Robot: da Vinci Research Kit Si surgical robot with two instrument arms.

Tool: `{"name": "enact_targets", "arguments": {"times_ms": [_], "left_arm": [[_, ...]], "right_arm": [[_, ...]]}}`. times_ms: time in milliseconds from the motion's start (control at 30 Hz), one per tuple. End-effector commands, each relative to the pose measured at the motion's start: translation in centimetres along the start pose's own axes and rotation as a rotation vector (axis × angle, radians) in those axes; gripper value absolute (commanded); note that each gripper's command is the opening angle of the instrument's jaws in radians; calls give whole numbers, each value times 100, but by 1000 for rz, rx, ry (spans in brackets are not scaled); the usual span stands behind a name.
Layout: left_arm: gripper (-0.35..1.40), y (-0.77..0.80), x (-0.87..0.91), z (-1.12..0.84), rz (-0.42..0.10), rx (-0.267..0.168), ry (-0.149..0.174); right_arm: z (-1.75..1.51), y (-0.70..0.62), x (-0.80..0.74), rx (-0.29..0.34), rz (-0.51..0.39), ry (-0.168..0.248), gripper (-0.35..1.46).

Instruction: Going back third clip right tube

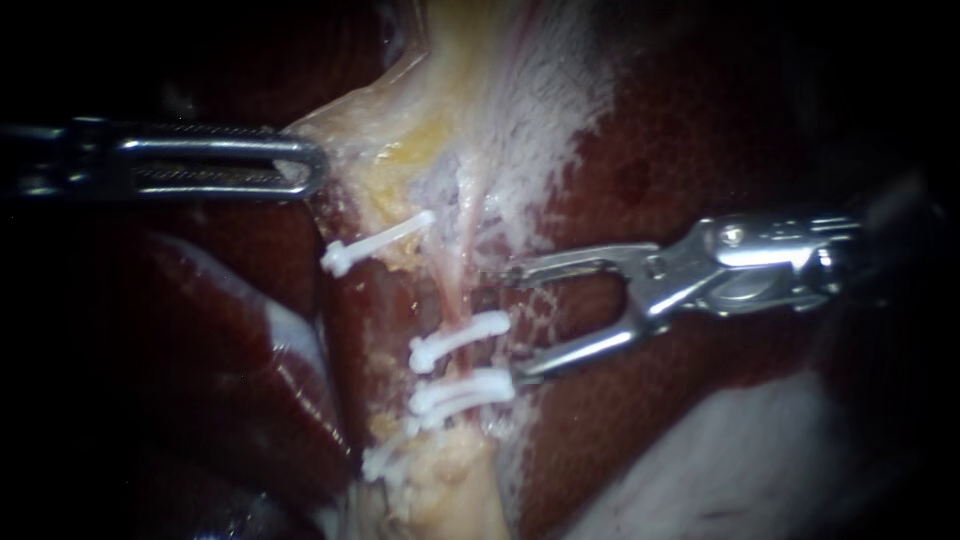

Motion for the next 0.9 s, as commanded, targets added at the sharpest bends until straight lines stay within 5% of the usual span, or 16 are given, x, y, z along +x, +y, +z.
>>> {"name": "enact_targets", "arguments": {"times_ms": [33, 400, 900], "left_arm": [[-35, 1, 1, 0, -1, -2, 0], [-35, 5, 3, 1, 0, -3, -1], [-35, 15, 14, 12, 5, -7, -2]], "right_arm": [[-8, 0, 2, -7, -1, 0, 60], [-50, -8, 33, -55, -34, -2, 60], [-40, -17, 38, -24, -35, 0, 60]]}}
